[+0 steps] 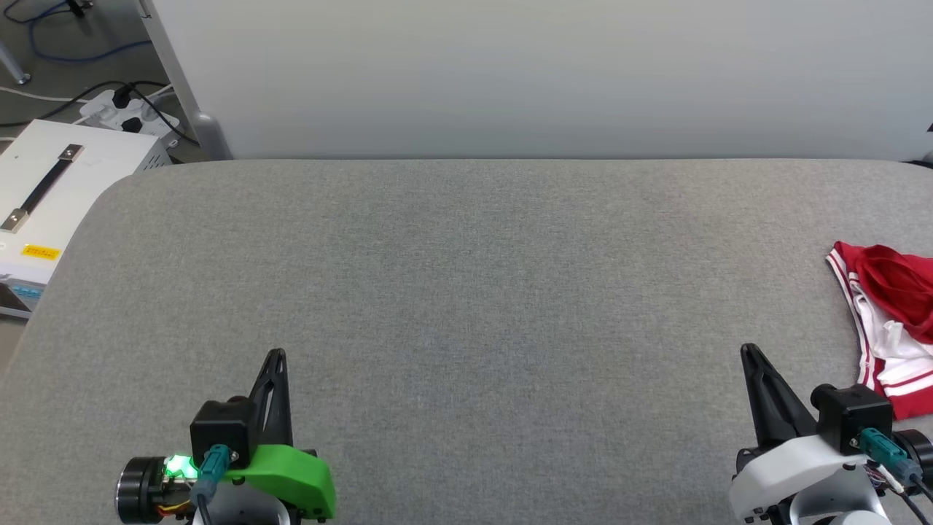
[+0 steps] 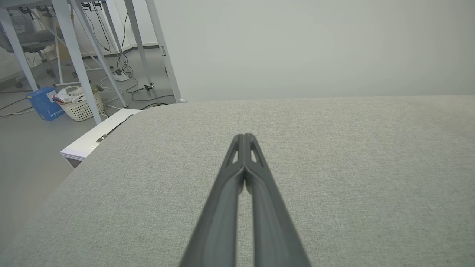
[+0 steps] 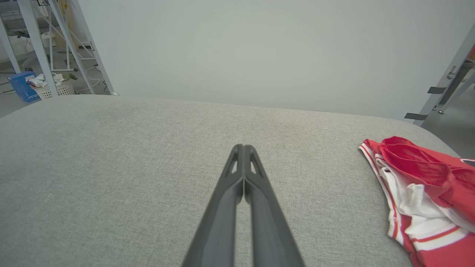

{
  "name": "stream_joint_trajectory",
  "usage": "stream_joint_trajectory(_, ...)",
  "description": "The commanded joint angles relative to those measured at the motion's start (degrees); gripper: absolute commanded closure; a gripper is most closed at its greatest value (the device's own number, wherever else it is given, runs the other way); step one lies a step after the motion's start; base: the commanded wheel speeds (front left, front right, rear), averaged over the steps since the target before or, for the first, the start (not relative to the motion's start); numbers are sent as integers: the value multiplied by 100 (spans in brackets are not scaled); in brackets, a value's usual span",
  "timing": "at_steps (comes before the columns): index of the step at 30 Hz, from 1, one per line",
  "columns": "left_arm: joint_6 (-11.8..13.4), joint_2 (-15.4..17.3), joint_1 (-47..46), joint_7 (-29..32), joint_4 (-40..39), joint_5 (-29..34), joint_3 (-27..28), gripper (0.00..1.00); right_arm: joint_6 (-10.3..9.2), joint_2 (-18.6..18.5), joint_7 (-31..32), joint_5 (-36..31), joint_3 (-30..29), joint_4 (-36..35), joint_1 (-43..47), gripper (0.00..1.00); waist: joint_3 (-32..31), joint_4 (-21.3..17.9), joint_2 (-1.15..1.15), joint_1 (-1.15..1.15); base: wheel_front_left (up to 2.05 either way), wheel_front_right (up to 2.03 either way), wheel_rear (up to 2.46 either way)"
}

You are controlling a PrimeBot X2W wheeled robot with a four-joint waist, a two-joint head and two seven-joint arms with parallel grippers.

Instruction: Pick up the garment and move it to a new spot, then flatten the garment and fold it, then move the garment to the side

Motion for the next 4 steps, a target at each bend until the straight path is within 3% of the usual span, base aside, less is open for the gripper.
stream_joint_trajectory(1,-21,-22,-122,39,-31,37,26,100,-4,15,31,-89,15,-49,-122,100,-2,-3,0,0,0,0,0)
stream_joint_trajectory(4,-25,-29,-131,73,-37,47,38,100,-4,21,64,-114,17,-55,-132,100,-7,-7,0,0,0,0,0)
